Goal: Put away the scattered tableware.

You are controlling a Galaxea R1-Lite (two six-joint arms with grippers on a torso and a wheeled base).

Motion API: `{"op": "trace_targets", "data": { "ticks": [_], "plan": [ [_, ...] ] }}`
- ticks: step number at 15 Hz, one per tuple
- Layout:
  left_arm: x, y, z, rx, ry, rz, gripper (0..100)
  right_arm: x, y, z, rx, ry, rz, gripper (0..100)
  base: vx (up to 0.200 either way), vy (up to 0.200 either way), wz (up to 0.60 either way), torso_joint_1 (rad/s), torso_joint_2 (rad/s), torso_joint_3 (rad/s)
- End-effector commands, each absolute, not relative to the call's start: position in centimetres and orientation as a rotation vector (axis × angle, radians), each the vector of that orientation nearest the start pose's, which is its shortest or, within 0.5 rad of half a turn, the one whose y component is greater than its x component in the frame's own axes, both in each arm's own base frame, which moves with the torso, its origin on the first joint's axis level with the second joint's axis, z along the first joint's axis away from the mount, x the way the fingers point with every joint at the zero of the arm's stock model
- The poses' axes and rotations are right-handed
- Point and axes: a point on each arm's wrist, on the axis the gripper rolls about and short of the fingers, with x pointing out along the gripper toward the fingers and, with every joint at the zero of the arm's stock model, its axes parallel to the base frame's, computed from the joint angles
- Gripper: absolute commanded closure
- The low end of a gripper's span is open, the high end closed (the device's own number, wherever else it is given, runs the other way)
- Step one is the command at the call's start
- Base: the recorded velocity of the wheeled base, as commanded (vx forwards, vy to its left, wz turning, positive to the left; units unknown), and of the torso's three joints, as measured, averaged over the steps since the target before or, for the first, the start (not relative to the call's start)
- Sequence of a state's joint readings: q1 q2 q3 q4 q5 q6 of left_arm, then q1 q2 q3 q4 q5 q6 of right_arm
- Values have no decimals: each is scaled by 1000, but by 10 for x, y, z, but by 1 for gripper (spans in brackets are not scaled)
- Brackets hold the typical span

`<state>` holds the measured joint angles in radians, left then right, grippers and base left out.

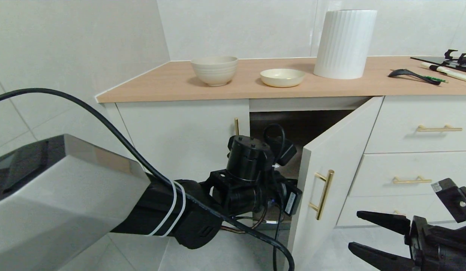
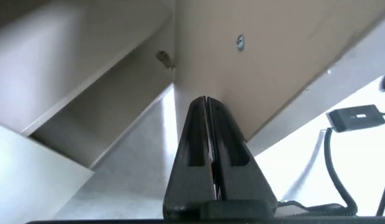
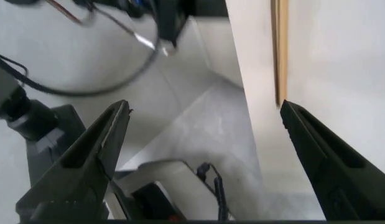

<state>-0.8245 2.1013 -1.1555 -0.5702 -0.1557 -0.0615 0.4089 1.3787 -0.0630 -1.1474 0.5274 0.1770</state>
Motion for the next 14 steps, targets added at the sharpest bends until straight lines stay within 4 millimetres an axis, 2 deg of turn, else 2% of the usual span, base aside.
{"op": "trace_targets", "data": {
  "ticks": [1,4,7,9,10,11,12,14],
  "plan": [
    [268,-310,126,74,394,-982,100,129,69,145,177,153,931,0,0,0,0,0,0,0],
    [262,-322,123,56,410,-1006,100,119,65,164,225,63,965,0,0,0,0,0,0,0],
    [249,-347,124,-23,445,-1063,100,112,62,174,222,0,978,0,0,0,0,0,0,0],
    [234,-367,128,-44,478,-1132,100,108,60,181,220,-25,982,0,0,0,0,0,0,0],
    [221,-380,139,-84,503,-1197,100,105,59,188,221,-29,983,0,0,0,0,0,0,0],
    [211,-387,141,-118,532,-1242,100,101,57,191,220,-30,983,0,0,0,0,0,0,0],
    [204,-393,136,-130,564,-1260,100,97,55,198,221,-35,985,0,0,0,0,0,0,0],
    [204,-398,130,-131,584,-1279,100,85,51,208,220,-49,1004,0,0,0,0,0,0,0]
  ]
}}
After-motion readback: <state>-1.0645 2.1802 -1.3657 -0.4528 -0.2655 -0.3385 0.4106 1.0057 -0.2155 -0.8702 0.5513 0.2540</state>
